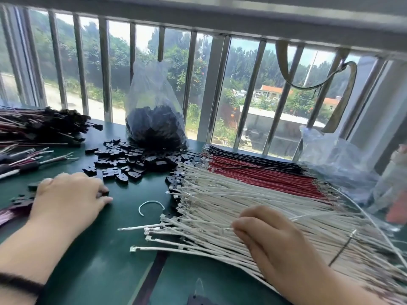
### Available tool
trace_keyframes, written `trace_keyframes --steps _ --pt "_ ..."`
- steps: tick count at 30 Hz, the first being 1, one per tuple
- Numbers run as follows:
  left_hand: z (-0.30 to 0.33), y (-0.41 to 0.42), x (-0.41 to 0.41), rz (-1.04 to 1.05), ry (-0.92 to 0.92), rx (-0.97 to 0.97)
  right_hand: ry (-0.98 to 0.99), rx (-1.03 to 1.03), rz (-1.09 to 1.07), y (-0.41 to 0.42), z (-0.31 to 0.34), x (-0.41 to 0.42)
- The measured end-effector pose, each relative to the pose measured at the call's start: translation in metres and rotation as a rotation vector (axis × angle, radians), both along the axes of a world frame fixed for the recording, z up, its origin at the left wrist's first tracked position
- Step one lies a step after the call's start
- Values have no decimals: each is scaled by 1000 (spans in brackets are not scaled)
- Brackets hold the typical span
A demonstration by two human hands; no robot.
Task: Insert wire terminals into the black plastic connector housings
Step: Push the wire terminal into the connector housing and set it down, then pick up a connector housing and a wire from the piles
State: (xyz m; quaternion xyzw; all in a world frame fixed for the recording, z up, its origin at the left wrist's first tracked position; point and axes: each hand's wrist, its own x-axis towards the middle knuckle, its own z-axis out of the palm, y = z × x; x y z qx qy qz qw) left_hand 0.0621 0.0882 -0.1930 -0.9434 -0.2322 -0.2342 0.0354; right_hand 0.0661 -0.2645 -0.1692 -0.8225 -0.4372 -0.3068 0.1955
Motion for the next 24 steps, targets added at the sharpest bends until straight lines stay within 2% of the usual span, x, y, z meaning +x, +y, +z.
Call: trace_keyframes --steps 5,7,10,12,14,17,22,24 --pt "-8 -2 4 -49 -4 66 45 74 40 0 -5 1" --pt "-9 -4 1 -135 -85 -84 103 109 65 0 -7 2" --pt "-1 -29 -24 -332 -306 -526 174 175 84 1 -8 2" --pt "7 -66 -53 -523 -347 -676 196 205 95 2 -8 1" --pt "15 -110 -76 -673 -307 -765 191 207 101 3 -6 -1" --pt "16 -155 -87 -794 -277 -813 176 167 96 2 -4 -5" --pt "4 -168 -78 -792 -258 -815 70 58 100 -1 -1 -10" --pt "0 -165 -76 -808 -249 -878 62 35 98 -1 -1 -10"
